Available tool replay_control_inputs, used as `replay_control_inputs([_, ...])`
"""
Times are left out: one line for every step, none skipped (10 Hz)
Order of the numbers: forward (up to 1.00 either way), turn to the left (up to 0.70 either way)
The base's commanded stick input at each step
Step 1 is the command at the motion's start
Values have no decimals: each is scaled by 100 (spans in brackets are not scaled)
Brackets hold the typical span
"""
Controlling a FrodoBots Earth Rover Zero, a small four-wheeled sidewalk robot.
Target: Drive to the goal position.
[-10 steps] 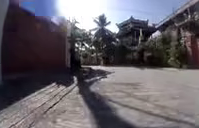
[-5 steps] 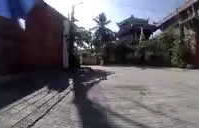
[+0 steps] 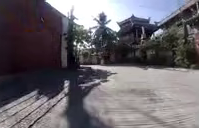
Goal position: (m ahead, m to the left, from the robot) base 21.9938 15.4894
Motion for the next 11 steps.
replay_control_inputs([85,-3])
replay_control_inputs([85,-3])
replay_control_inputs([85,-3])
replay_control_inputs([85,-3])
replay_control_inputs([85,-3])
replay_control_inputs([85,-3])
replay_control_inputs([85,-3])
replay_control_inputs([85,-15])
replay_control_inputs([85,-33])
replay_control_inputs([85,-28])
replay_control_inputs([85,-22])
